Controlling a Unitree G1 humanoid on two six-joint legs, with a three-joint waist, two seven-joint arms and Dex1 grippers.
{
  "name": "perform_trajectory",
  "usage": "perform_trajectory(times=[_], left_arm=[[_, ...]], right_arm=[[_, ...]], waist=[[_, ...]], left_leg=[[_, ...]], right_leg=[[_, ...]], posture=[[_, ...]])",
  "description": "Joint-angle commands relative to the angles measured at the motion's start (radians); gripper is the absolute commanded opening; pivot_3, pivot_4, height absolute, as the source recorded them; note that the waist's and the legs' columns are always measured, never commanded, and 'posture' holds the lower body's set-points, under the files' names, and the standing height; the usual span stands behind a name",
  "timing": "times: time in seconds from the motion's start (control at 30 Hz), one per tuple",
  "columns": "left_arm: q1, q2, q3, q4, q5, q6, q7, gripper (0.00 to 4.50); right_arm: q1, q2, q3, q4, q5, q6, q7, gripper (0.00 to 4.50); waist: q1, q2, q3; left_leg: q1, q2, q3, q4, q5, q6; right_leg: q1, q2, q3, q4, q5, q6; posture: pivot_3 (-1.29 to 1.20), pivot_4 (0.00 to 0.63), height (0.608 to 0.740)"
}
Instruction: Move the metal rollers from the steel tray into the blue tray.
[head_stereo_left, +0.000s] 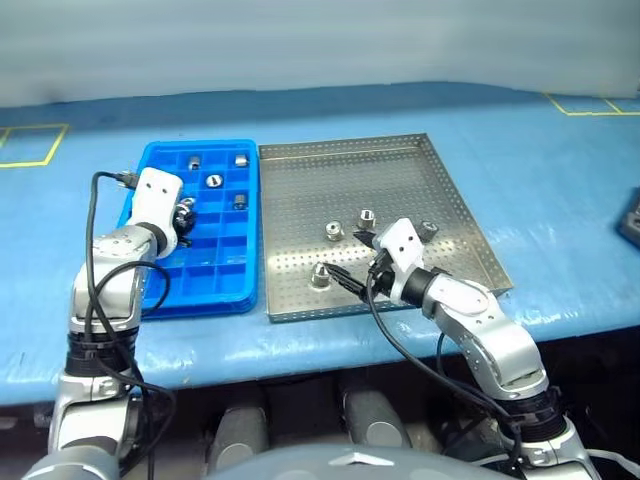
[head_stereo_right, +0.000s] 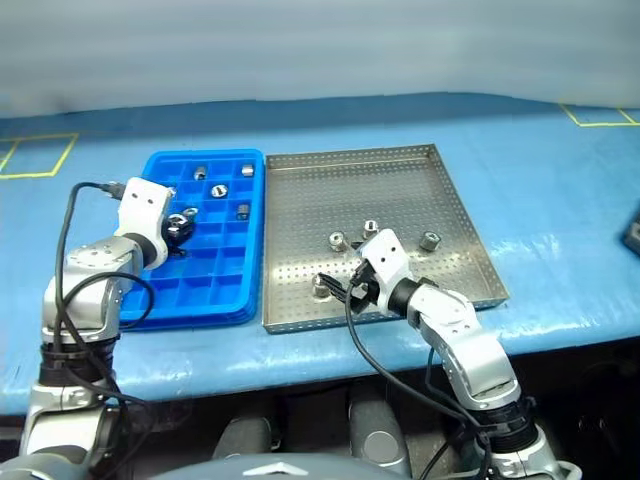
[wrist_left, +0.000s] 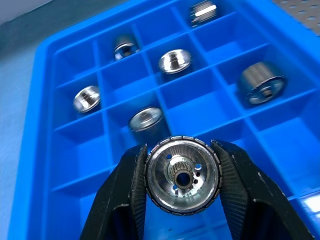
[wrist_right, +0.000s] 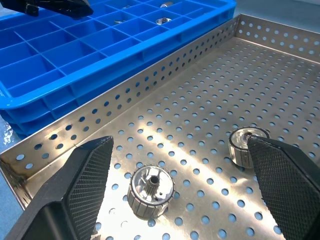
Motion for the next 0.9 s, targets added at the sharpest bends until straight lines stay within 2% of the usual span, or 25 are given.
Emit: perform_trajectory(times=[0.03,0.3,0.33,0.53,0.67,0.73,0.8,0.9], left_arm=[[-0.012,-0.017,0.033,-0.022,0.036,0.008,0.090,1.69],[-0.027,-0.046,0.051,0.070,0.067,-0.051,0.211,1.69],[-0.035,-0.053,0.046,0.085,0.063,-0.070,0.216,2.43],[-0.095,-0.098,0.049,0.135,0.040,-0.129,0.244,4.40],[-0.101,-0.134,0.049,0.106,0.004,-0.199,0.224,4.46],[-0.099,-0.176,0.032,0.064,-0.065,-0.262,0.152,4.46],[-0.087,-0.203,-0.030,0.011,-0.177,-0.263,-0.003,4.46],[-0.040,-0.122,-0.224,-0.101,-0.332,-0.190,-0.321,4.46]], right_arm=[[-0.023,0.000,-0.012,-0.017,-0.007,0.000,-0.012,4.50],[-0.024,0.001,-0.029,-0.027,-0.008,0.010,-0.040,4.50],[-0.024,0.003,-0.027,-0.028,-0.009,0.009,-0.043,4.50],[-0.021,0.011,-0.022,-0.039,-0.014,0.003,-0.058,4.50],[-0.009,0.010,-0.029,-0.049,-0.019,0.003,-0.071,4.50],[0.001,0.008,-0.032,-0.053,-0.021,0.006,-0.078,4.50],[0.012,0.002,-0.036,-0.059,-0.027,0.011,-0.084,4.50],[0.037,-0.021,-0.052,-0.084,-0.034,0.028,-0.092,4.50]], waist=[[0.015,0.000,0.000],[0.037,-0.001,0.000],[0.037,-0.001,0.000],[0.037,-0.002,-0.001],[0.035,-0.002,-0.001],[0.036,-0.002,-0.001],[0.038,-0.002,-0.001],[0.032,-0.003,-0.001]], left_leg=[[0.000,0.000,0.000,0.000,0.000,0.000],[0.000,0.000,0.000,0.001,0.000,0.000],[0.000,0.000,0.000,0.001,0.000,0.000],[0.000,0.000,0.000,0.001,0.000,0.000],[0.000,0.000,0.000,0.001,0.000,0.000],[0.000,0.000,0.000,0.001,0.000,0.000],[0.000,0.000,0.000,0.002,0.000,0.000],[-0.001,-0.001,0.001,0.002,0.000,0.000]], right_leg=[[0.000,0.000,0.000,0.000,0.000,0.000],[0.001,0.000,0.000,0.000,0.000,0.000],[0.001,0.000,0.000,0.000,0.000,0.000],[0.001,0.000,0.000,0.000,0.000,0.000],[0.001,0.000,0.000,0.000,0.000,0.001],[0.001,0.000,0.000,0.000,0.000,0.000],[0.001,0.000,0.000,0.000,0.000,0.000],[0.001,-0.001,0.000,-0.001,0.000,0.001]], posture=[[0.00,0.150,0.740],[0.01,0.150,0.740],[0.00,0.150,0.740],[-0.02,0.150,0.740],[-0.03,0.150,0.740],[-0.04,0.150,0.740],[-0.05,0.150,0.740],[-0.08,0.150,0.740]])
